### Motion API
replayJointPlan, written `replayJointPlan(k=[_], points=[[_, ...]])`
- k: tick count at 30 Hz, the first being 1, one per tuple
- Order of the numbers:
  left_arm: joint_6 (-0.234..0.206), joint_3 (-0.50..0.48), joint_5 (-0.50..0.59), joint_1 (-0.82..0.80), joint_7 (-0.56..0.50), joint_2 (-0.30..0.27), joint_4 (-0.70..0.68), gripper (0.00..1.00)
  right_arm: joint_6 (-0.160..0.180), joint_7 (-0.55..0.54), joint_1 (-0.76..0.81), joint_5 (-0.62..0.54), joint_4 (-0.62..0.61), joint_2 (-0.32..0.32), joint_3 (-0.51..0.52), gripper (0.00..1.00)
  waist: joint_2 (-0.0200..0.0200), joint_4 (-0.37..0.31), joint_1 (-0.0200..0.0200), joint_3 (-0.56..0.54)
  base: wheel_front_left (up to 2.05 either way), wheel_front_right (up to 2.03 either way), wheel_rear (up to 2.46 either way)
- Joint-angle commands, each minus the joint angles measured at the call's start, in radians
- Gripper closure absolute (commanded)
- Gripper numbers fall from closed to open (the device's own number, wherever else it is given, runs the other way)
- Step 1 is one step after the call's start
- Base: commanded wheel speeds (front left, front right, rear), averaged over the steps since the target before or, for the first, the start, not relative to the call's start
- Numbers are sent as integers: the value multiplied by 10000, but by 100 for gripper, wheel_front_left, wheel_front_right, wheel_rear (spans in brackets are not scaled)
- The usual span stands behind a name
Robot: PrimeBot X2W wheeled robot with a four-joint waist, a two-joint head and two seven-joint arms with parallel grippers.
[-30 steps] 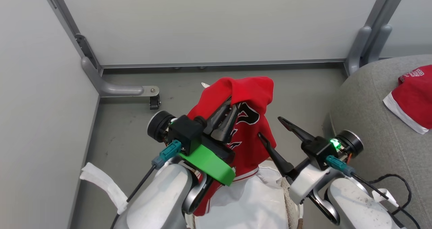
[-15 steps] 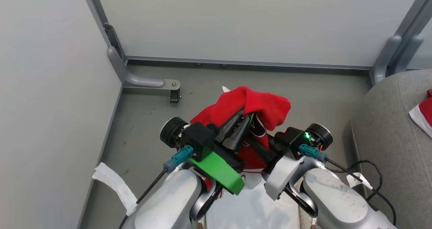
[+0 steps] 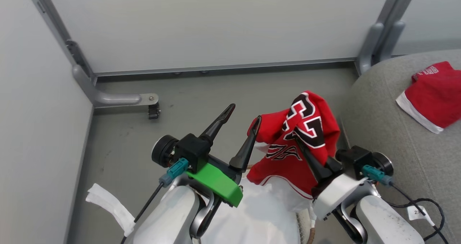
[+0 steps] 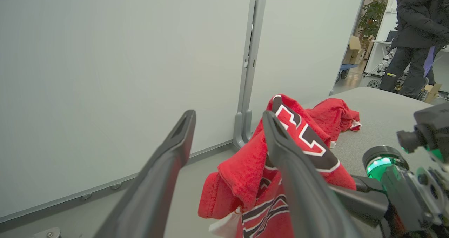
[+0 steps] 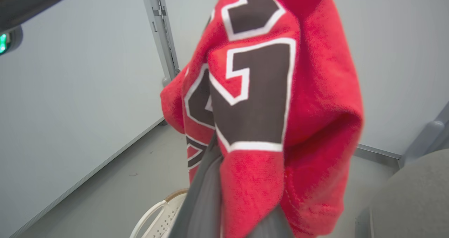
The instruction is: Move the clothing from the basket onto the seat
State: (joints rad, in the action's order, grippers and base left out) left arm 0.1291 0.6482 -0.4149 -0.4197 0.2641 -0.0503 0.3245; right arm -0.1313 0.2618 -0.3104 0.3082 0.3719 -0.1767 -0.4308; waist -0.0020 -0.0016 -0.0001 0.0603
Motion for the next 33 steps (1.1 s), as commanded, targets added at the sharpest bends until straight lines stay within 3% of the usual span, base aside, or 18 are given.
replayJointPlan(k=[1,9,15,22,33], points=[[29,-77,130,165,5,-10,23,0,10,48,171,-47,-148,-85,246,100,20,-1341,1,202,0,0,0],[29,-53,365,175,5,-22,148,0,10,46,721,-119,-633,-56,1254,100,20,-3271,1,697,0,0,0],[29,-44,400,275,6,-26,188,0,10,46,958,-194,-764,99,1902,100,20,-4194,1,935,0,0,0],[29,187,464,-4,6,-34,210,0,10,48,93,-452,-962,-434,2200,100,20,-4380,1,1470,0,0,0],[30,622,706,-973,6,-395,9,0,10,48,-4289,-1357,-344,-2827,3537,100,20,-3548,1,3336,0,0,0]])
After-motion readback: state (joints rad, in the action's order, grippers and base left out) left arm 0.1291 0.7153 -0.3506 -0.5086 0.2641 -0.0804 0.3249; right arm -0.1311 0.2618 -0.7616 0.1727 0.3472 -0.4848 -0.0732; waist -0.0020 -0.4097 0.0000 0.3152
